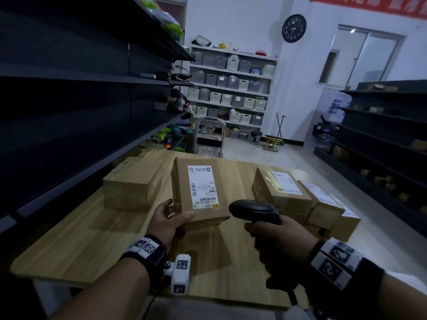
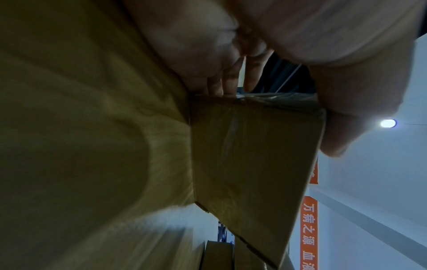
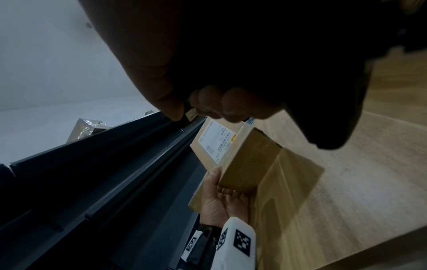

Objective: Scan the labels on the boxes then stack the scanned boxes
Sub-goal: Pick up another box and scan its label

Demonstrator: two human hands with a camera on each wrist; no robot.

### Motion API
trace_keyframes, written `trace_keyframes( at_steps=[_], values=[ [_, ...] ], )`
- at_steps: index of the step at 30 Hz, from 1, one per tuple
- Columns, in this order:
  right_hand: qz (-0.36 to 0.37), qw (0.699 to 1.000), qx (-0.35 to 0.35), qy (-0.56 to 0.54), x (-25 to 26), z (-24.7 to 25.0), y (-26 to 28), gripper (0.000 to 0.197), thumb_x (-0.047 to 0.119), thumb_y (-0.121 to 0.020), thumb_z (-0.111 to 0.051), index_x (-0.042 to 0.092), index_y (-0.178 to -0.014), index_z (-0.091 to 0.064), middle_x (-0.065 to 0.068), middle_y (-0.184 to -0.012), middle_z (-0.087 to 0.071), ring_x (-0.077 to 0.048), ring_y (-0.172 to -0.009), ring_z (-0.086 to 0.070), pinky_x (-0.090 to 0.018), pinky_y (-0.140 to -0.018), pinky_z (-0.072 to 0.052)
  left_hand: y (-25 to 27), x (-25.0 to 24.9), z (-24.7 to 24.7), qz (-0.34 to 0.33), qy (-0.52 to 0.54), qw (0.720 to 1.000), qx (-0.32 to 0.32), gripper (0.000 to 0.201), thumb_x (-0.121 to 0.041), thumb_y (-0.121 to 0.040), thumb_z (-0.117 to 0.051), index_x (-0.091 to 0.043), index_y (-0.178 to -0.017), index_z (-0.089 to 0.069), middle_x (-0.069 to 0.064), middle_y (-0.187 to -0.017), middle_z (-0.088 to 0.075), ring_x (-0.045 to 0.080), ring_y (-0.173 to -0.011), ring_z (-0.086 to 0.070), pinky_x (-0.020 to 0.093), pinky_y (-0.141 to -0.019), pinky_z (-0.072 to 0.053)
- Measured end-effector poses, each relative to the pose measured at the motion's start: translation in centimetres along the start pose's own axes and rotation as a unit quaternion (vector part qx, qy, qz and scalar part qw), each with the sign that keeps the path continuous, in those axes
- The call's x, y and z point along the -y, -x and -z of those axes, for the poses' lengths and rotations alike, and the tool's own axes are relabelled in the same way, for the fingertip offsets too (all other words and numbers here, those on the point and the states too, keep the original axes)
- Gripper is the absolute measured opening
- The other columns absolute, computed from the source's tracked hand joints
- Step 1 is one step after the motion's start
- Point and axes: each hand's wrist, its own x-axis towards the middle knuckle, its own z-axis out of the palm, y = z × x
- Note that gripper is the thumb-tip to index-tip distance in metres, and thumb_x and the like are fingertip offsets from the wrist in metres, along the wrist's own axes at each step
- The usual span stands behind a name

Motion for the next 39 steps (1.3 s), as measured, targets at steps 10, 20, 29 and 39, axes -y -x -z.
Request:
trace_keyframes(
  at_steps=[10,20,29,39],
  values=[
    [-0.039,0.999,0.003,0.014,0.7,0.1,0.3,0.029,0.018,-0.091,-0.079,0.001,-0.111,-0.065,-0.010,-0.060,-0.050,-0.022,-0.048,-0.045,-0.030,-0.051,-0.039,-0.3,-0.1,0.0,-0.013,-0.033,0.999,-0.012,0.152,-0.047,-0.030,-0.106,-0.015,-0.165,-0.043,-0.002,-0.135,-0.074,0.024,-0.122,-0.072,0.039,-0.086,-0.060],
    [-0.044,0.999,-0.001,0.013,0.9,0.2,0.4,0.033,0.018,-0.092,-0.077,0.002,-0.119,-0.065,-0.011,-0.062,-0.054,-0.024,-0.049,-0.049,-0.031,-0.053,-0.041,-0.7,0.3,0.1,-0.008,-0.049,0.999,-0.005,0.132,-0.039,-0.054,-0.110,-0.015,-0.165,-0.042,0.001,-0.137,-0.073,0.024,-0.113,-0.071,0.027,-0.068,-0.057],
    [-0.036,0.999,0.002,0.015,1.1,0.2,0.7,0.029,0.018,-0.093,-0.077,0.002,-0.115,-0.066,-0.010,-0.062,-0.053,-0.024,-0.049,-0.049,-0.030,-0.052,-0.041,-0.8,0.3,0.4,-0.015,-0.055,0.998,-0.007,0.136,-0.043,-0.044,-0.102,-0.018,-0.165,-0.043,-0.003,-0.136,-0.072,0.025,-0.120,-0.072,0.038,-0.084,-0.061],
    [-0.015,1.000,-0.019,-0.011,1.9,-0.1,1.0,0.028,0.016,-0.094,-0.075,0.005,-0.117,-0.064,-0.010,-0.065,-0.041,-0.022,-0.052,-0.038,-0.032,-0.055,-0.031,-0.9,0.8,0.4,0.009,-0.001,1.000,-0.021,0.158,-0.050,-0.018,-0.114,-0.025,-0.159,-0.049,-0.002,-0.138,-0.076,0.032,-0.121,-0.076,0.061,-0.102,-0.063]
  ],
)
